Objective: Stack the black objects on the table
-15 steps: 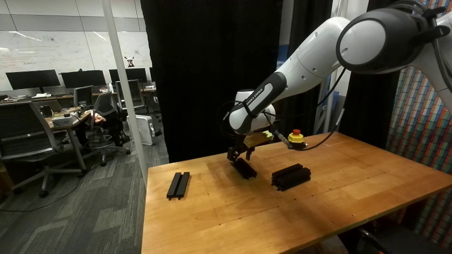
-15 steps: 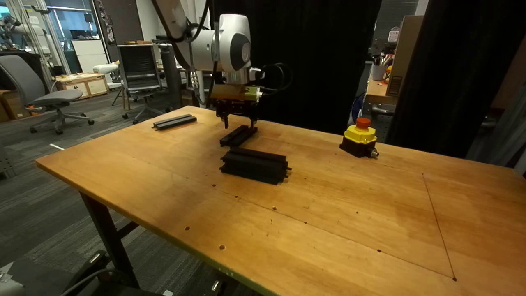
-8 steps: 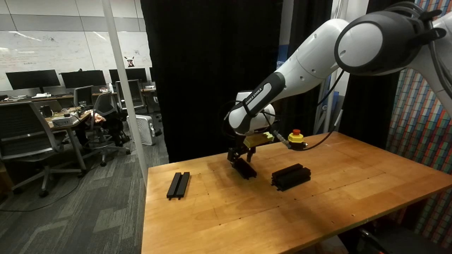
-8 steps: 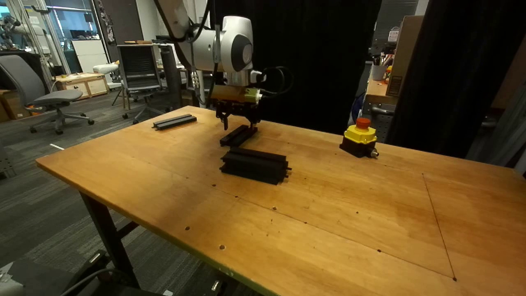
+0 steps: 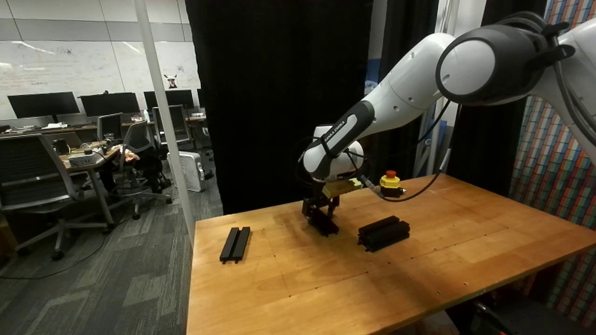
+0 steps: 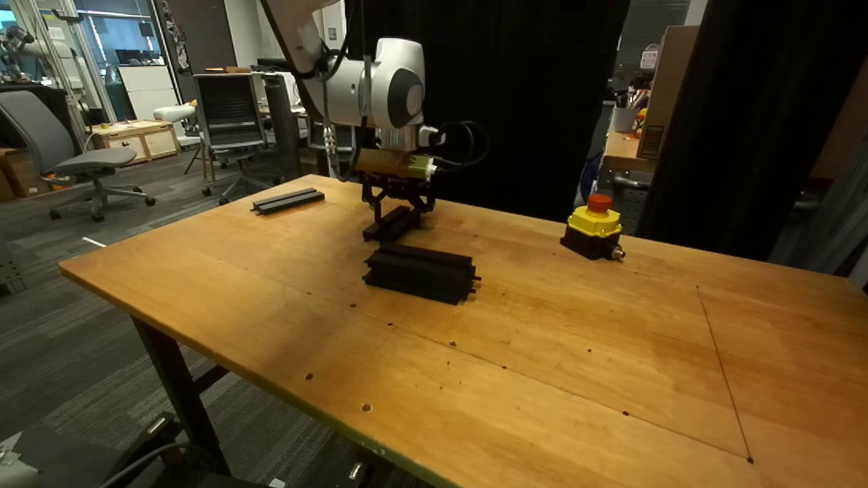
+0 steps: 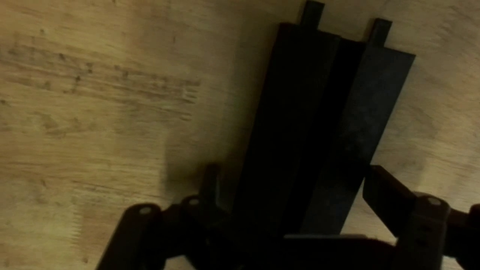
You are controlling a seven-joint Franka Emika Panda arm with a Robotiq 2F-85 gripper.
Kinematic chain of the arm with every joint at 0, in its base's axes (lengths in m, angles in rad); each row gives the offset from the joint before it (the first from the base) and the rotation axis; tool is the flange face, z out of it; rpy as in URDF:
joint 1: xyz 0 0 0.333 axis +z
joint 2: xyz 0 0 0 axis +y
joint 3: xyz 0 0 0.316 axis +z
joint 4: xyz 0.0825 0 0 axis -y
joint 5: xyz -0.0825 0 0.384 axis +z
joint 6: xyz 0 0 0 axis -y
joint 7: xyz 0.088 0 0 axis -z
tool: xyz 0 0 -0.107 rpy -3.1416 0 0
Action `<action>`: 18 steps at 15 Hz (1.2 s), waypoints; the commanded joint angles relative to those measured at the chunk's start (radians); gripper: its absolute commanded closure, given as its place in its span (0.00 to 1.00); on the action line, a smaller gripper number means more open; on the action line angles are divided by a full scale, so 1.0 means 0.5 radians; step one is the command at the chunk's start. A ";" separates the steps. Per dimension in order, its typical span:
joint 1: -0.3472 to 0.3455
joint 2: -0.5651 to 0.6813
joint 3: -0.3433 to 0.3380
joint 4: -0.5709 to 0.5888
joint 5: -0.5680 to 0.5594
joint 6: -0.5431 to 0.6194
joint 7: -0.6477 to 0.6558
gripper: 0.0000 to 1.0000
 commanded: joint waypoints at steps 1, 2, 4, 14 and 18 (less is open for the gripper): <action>0.006 0.033 -0.017 0.082 0.043 -0.042 0.064 0.29; 0.013 0.032 -0.023 0.085 0.042 -0.049 0.094 0.30; 0.018 0.019 -0.036 0.087 0.047 -0.070 0.155 0.46; 0.150 -0.258 -0.255 -0.035 0.038 -0.319 0.985 0.55; 0.187 -0.421 -0.318 -0.164 0.050 -0.334 1.343 0.55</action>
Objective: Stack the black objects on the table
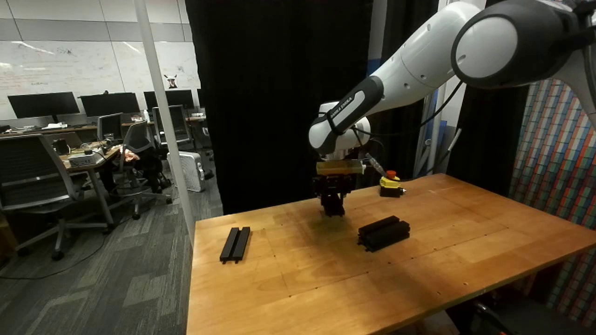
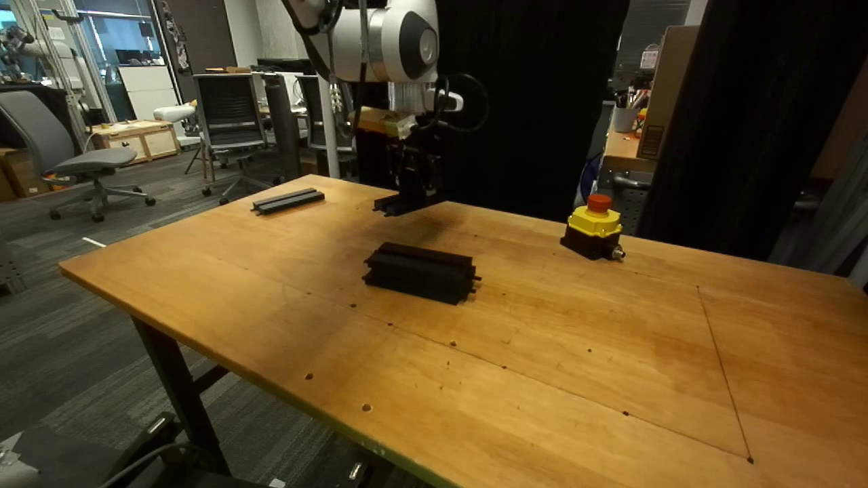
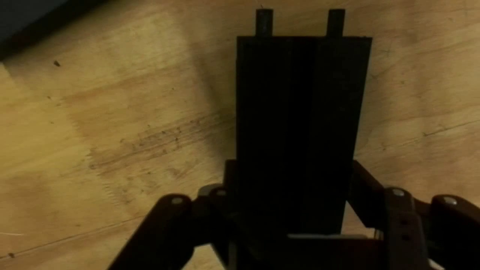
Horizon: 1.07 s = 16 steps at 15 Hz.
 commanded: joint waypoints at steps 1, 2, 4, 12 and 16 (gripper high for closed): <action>0.065 -0.233 -0.075 -0.231 0.052 0.015 0.331 0.55; 0.071 -0.285 -0.085 -0.301 0.051 0.041 0.441 0.55; 0.075 -0.387 -0.089 -0.458 0.054 0.099 0.638 0.55; 0.044 -0.733 -0.087 -1.066 0.048 0.470 1.351 0.55; 0.029 -0.848 -0.091 -1.257 0.009 0.608 1.612 0.55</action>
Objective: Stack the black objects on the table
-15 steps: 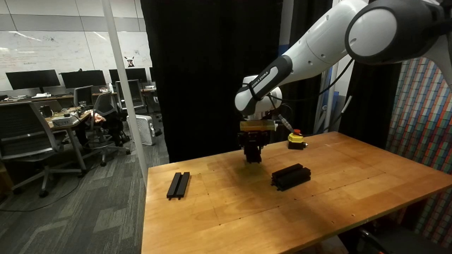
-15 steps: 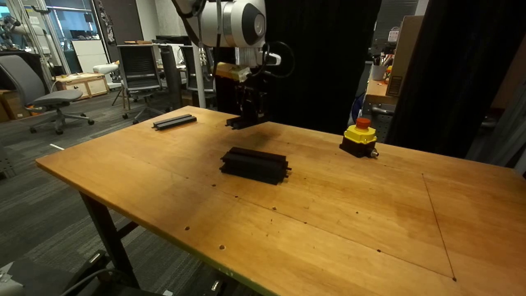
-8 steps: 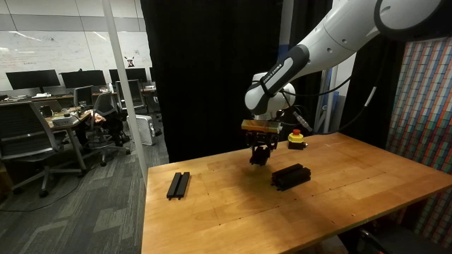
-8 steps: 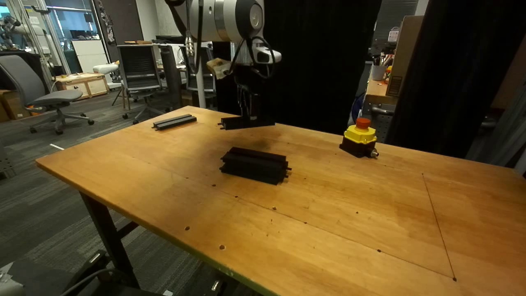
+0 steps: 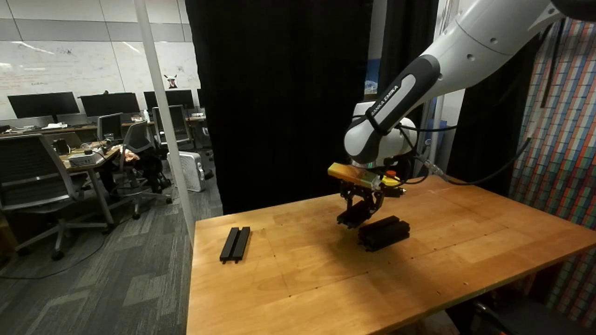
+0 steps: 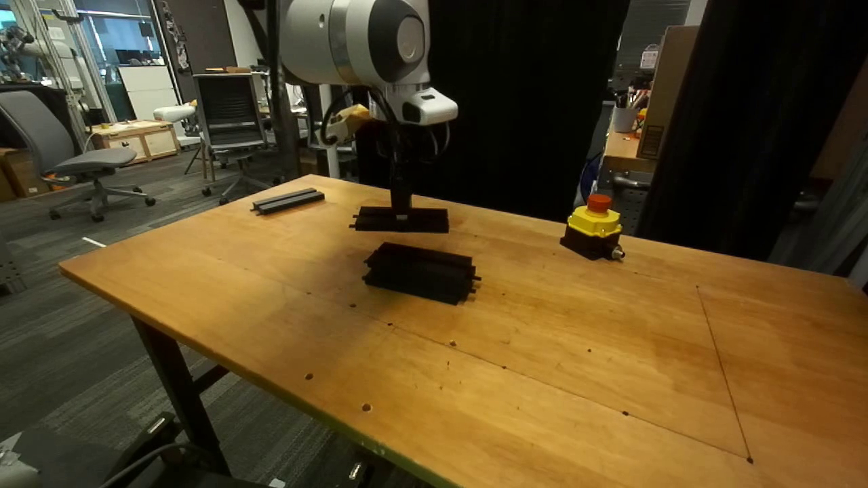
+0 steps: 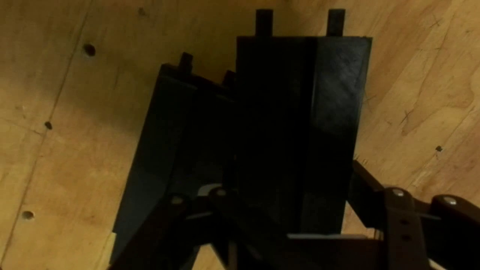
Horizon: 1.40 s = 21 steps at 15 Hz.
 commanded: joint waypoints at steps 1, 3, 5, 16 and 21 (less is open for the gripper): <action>-0.007 -0.189 -0.009 -0.221 -0.008 0.133 0.224 0.55; -0.020 -0.225 -0.005 -0.268 -0.020 0.156 0.298 0.55; -0.038 -0.252 -0.001 -0.297 -0.028 0.151 0.339 0.55; -0.176 -0.263 0.000 -0.380 0.035 0.150 0.298 0.55; -0.205 -0.246 -0.001 -0.365 0.022 0.134 0.306 0.55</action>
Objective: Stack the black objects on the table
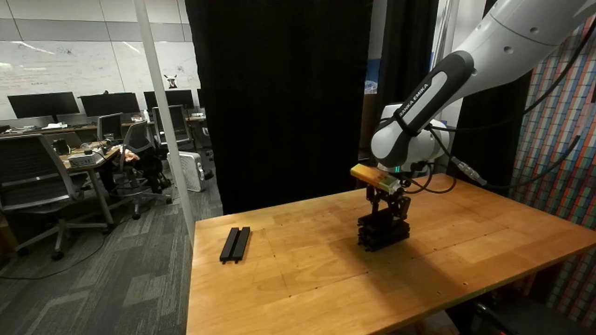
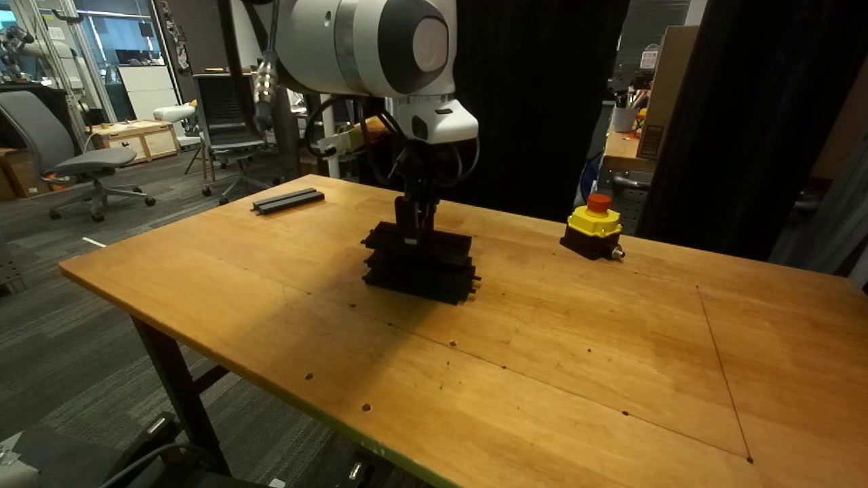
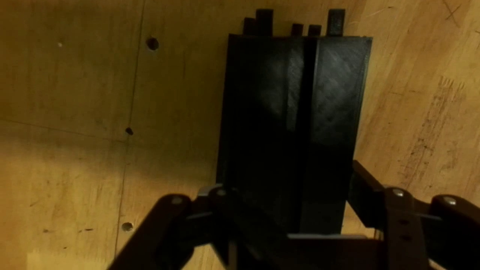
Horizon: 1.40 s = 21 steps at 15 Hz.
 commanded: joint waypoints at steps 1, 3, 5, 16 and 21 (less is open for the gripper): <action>-0.014 -0.015 0.006 0.000 0.018 0.028 -0.016 0.55; -0.009 -0.006 0.008 0.012 0.006 0.015 -0.007 0.55; -0.006 0.002 0.010 0.023 0.002 -0.003 0.002 0.55; -0.009 0.063 0.007 0.022 0.040 0.021 -0.024 0.55; -0.008 0.063 0.010 0.023 0.048 0.028 -0.029 0.55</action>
